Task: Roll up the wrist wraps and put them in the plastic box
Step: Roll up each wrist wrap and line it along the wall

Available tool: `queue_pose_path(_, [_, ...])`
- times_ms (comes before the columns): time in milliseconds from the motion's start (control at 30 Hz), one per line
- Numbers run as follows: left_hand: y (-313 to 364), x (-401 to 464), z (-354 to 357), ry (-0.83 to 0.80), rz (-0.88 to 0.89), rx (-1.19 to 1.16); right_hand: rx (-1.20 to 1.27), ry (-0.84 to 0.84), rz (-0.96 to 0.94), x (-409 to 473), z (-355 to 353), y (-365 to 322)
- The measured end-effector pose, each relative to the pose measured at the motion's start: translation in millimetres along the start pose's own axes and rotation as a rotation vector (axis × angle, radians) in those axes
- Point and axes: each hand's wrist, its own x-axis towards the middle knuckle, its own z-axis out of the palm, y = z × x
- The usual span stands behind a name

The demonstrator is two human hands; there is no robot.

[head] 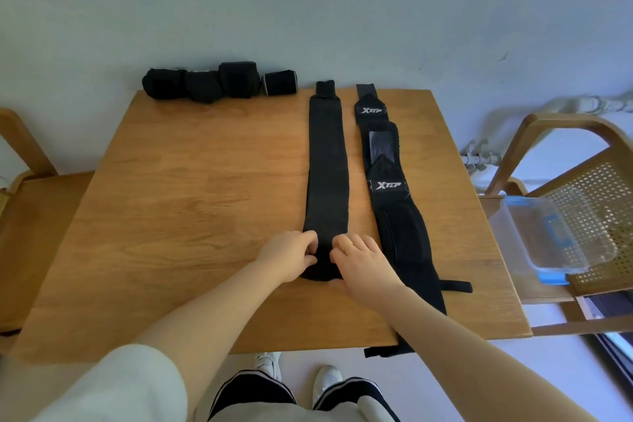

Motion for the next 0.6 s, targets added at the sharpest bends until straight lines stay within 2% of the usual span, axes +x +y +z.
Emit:
queue_pose_path(67, [-0.4, 3.5, 0.7, -0.015, 0.009, 0.001, -0.034, -0.037, -0.034, 2.1, -0.3, 3.5])
queue_pose_path(200, [1.4, 10.5, 4.7, 0.006, 0.036, -0.006, 0.203, -0.184, 0.071, 18.1, -12.1, 6.8])
queue_pose_path(367, [1.9, 10.4, -0.5, 0.121, 0.034, -0.076, 0.243, -0.25, 0.137, 31.5, -17.9, 16.8])
queue_pose_path(500, [-5.0, 5.2, -2.5, 0.036, 0.112, -0.062, 0.331, -0.328, 0.217, 40.9, -22.5, 22.6])
queue_pose_path(600, [-8.5, 10.3, -4.7, 0.025, 0.094, -0.109, 0.518, -0.391, 0.343, 52.8, -22.3, 24.8])
